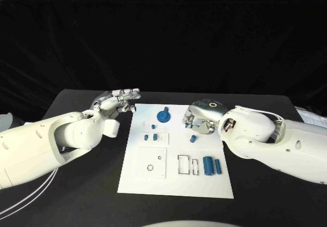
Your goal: Assemble the parts on the task board
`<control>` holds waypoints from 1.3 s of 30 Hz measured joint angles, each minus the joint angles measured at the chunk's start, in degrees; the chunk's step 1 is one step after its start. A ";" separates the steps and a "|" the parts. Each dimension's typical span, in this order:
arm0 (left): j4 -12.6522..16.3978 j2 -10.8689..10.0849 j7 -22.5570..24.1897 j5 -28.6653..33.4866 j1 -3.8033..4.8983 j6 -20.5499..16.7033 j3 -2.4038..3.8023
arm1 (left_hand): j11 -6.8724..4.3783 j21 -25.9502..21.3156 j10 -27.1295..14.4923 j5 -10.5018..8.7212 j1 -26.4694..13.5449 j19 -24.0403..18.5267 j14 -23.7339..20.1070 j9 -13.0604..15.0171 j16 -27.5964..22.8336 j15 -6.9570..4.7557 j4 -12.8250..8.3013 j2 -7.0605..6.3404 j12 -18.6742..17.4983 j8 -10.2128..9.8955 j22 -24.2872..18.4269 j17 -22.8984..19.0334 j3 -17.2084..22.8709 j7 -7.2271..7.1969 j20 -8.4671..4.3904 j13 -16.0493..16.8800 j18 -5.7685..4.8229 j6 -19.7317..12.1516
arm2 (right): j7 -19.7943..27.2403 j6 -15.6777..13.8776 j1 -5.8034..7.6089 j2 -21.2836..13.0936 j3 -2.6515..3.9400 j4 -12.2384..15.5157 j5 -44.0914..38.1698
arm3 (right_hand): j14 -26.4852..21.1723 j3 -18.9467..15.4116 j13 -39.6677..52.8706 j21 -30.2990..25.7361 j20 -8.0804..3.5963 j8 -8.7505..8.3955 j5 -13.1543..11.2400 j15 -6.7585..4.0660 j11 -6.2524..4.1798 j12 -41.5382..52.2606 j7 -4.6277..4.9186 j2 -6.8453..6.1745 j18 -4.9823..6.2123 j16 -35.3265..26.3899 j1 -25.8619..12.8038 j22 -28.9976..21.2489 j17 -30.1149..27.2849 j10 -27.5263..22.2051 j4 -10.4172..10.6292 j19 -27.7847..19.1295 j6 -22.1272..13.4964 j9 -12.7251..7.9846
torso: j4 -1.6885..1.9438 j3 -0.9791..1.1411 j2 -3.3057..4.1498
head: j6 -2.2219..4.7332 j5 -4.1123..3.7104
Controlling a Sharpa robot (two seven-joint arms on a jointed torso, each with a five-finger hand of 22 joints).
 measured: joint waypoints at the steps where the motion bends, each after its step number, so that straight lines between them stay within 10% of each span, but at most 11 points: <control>1: 0.01 0.04 0.00 0.00 0.00 0.00 0.00 | 0.00 0.00 0.00 0.00 0.00 0.00 0.00 0.00 0.00 0.00 0.00 0.00 0.00 0.00 0.00 0.00 0.00 0.00 0.00 0.00 0.00 0.00 | 0.06 -0.03 -0.17 0.50 0.00 0.38 0.03 | 0.00 0.12 -0.05 0.00 0.00 0.00 0.00 0.00 0.00 0.00 0.00 0.00 0.00 0.00 0.00 0.00 0.00 0.00 -0.12 0.00 0.00 0.00 | 0.01 -0.03 0.00 | -0.05 0.10; 19: 0.41 0.67 -0.05 0.00 0.00 0.03 0.00 | 0.00 0.00 0.00 0.00 0.00 0.00 -0.14 0.00 0.00 -0.14 0.00 0.00 0.23 0.00 0.01 -0.07 0.00 0.00 0.00 0.00 -0.01 0.00 | 2.45 1.29 -6.53 9.90 -1.04 -1.79 -0.30 | 0.00 0.44 -0.30 0.00 0.00 -0.19 -0.02 0.00 0.21 -0.23 0.00 0.00 0.00 0.00 0.00 -0.27 -0.07 0.19 -0.44 0.00 -0.01 -0.01 | 0.20 -0.14 -0.02 | -1.22 2.63; 39: 0.45 0.63 -0.26 0.00 0.00 0.06 0.00 | 0.00 0.00 0.00 0.00 0.00 0.00 -0.13 -0.01 0.00 -0.13 -0.16 0.00 0.23 0.00 -0.06 -0.07 -0.16 0.00 0.00 -0.01 0.00 0.00 | 4.21 1.89 -8.38 11.41 -1.00 -2.73 -1.50 | 0.00 0.44 -0.40 0.00 0.00 -0.18 -0.11 0.00 0.32 -0.22 0.15 0.07 0.00 0.00 -0.56 -0.34 -0.07 0.30 -0.44 -0.01 0.13 -0.07 | 0.02 0.00 0.02 | -1.98 3.20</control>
